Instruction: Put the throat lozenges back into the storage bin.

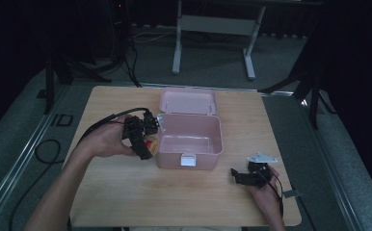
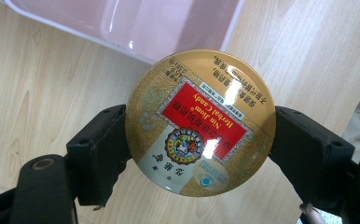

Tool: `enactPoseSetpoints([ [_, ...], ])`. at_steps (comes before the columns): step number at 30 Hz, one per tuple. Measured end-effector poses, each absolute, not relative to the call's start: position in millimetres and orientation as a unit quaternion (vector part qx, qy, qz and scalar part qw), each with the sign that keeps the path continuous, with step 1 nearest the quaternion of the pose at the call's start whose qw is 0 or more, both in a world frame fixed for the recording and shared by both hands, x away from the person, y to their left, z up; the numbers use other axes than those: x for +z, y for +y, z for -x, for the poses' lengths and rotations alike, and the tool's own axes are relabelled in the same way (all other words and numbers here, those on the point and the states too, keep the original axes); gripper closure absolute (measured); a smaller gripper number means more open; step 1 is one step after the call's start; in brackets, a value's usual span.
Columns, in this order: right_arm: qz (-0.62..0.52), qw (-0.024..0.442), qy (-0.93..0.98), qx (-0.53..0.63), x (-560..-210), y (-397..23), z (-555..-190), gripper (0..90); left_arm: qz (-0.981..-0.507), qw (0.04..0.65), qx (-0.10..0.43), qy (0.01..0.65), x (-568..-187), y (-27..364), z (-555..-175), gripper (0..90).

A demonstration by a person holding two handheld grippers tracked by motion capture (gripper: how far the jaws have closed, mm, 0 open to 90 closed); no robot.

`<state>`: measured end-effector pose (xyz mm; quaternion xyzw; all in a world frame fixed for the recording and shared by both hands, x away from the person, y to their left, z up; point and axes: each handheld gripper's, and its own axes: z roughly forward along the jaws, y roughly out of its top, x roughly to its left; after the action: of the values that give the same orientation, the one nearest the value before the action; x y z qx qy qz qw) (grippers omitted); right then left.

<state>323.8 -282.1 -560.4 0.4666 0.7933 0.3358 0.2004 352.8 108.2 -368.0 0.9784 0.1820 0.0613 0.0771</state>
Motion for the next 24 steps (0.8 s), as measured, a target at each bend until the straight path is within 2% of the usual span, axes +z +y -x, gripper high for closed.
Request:
enactPoseSetpoints([
  [24,-0.464,0.2,0.794,0.336,-561,-282,-324,13.0,-0.977,0.072,0.059,0.19,-364,86,-370,21.9],
])
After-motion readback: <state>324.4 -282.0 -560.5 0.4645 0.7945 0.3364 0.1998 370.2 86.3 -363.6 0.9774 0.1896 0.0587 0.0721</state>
